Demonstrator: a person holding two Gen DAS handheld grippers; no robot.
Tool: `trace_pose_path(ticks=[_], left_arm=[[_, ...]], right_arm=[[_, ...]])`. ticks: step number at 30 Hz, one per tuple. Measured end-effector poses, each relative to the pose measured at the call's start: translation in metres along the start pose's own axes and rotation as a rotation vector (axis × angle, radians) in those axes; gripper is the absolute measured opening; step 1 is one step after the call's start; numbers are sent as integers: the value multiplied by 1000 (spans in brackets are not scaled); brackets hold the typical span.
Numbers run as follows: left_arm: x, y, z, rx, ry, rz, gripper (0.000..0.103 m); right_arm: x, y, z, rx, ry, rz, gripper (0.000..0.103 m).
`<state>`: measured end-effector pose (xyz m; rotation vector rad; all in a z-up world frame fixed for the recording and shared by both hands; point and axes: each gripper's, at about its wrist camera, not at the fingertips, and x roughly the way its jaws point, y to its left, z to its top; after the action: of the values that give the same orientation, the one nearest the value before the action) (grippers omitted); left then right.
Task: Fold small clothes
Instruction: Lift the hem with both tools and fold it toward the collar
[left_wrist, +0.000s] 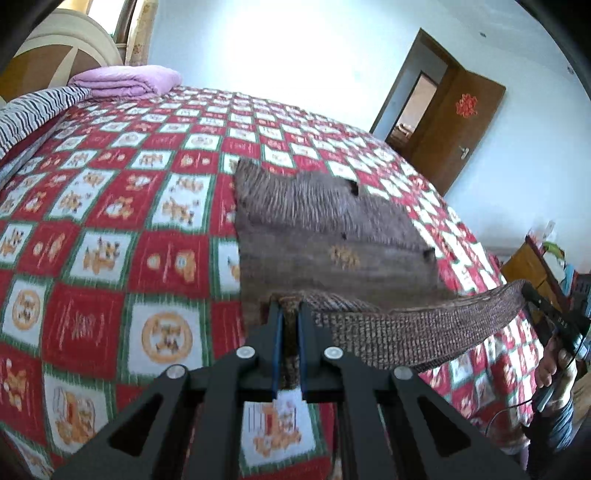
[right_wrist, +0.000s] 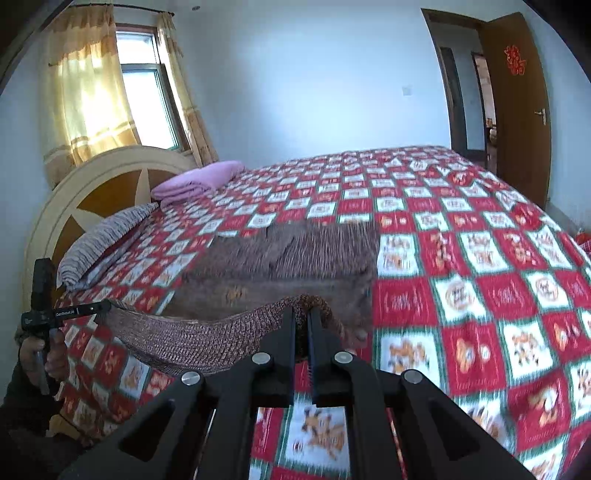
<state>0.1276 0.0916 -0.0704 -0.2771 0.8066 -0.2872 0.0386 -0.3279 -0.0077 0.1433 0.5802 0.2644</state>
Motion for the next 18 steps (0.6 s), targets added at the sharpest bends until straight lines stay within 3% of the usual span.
trace_pose_path(ticks=[6,18], left_arm=[[7,1,37,-13,-48,-4,8],[47,6,103,-9,-63,23,8]], right_arm=[[17,-7,33,15,-30,3,5],[80,-21,89,18,-22,-5,5]])
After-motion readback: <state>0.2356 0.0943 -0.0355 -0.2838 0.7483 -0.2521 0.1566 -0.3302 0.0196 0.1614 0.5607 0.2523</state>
